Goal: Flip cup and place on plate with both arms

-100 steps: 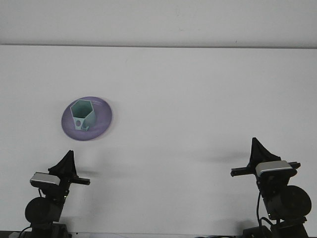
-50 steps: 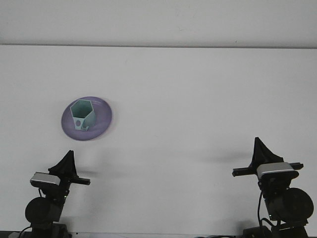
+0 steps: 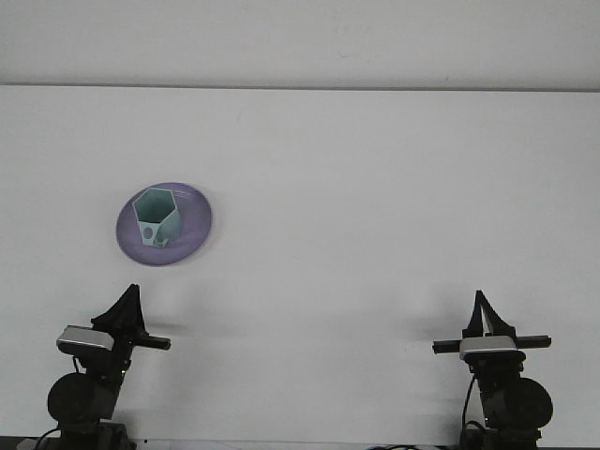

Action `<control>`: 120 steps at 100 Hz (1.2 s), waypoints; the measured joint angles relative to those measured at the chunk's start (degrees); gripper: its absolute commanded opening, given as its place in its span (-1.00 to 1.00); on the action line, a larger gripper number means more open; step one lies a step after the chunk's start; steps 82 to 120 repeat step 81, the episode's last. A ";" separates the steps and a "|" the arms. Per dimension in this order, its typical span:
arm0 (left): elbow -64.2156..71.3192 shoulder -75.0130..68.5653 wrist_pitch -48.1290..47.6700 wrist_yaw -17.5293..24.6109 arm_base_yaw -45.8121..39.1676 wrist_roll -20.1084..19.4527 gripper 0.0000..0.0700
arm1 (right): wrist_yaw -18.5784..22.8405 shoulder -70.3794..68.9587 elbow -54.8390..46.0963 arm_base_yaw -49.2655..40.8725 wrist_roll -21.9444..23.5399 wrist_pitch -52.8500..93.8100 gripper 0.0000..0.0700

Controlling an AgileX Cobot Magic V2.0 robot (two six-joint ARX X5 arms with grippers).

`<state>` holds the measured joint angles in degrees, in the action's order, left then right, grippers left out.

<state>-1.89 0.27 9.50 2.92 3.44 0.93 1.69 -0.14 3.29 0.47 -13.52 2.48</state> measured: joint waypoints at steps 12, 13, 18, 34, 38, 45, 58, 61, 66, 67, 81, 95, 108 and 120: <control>0.00 0.02 0.02 0.00 0.00 0.00 -0.96 | 0.37 0.15 -2.19 0.00 -0.07 -2.49 -1.00; 0.00 0.02 0.02 0.00 0.00 0.00 -0.96 | 0.44 0.13 -2.23 0.00 -0.04 -2.32 -1.00; 0.00 0.02 0.00 0.00 0.00 0.00 -0.96 | 1.38 0.09 -2.43 -0.04 -0.07 -1.97 -1.00; 0.00 0.02 0.13 0.00 0.00 0.00 -0.96 | 3.28 0.07 -2.43 -0.09 -0.09 -3.65 -1.00; 0.00 0.02 0.13 0.00 0.00 0.00 -0.96 | 3.23 0.07 -2.43 -0.09 -0.09 -3.61 -1.00; 0.00 0.02 0.13 -0.02 0.00 0.00 -0.96 | 3.21 0.07 -2.43 -0.09 -0.09 -3.65 -1.00; 0.00 0.02 0.15 0.00 0.00 0.00 -0.96 | 3.23 0.07 -2.43 -0.09 -0.09 -3.63 -1.00; 0.00 0.02 0.13 0.00 0.00 0.00 -0.96 | 3.21 0.07 -2.43 -0.09 -0.09 -3.61 -1.00; 0.00 0.02 0.15 0.00 0.00 0.00 -0.96 | 3.23 0.07 -2.43 -0.09 -0.09 -3.63 -1.00; 0.00 0.02 0.15 0.00 0.00 0.00 -0.96 | 3.23 0.07 -2.43 -0.09 -0.09 -3.63 -1.00; 0.00 0.02 0.15 0.00 0.00 0.00 -0.96 | 3.21 0.07 -2.43 -0.09 -0.09 -3.63 -1.00; 0.00 0.02 0.15 0.00 0.00 0.00 -0.96 | 3.21 0.07 -2.43 -0.09 -0.09 -3.63 -1.00; 0.00 0.02 0.15 0.00 0.00 0.00 -0.96 | 3.21 0.07 -2.43 -0.09 -0.09 -3.63 -1.00; 0.00 0.02 0.15 0.00 0.00 0.00 -0.96 | 3.21 0.07 -2.43 -0.09 -0.09 -3.63 -1.00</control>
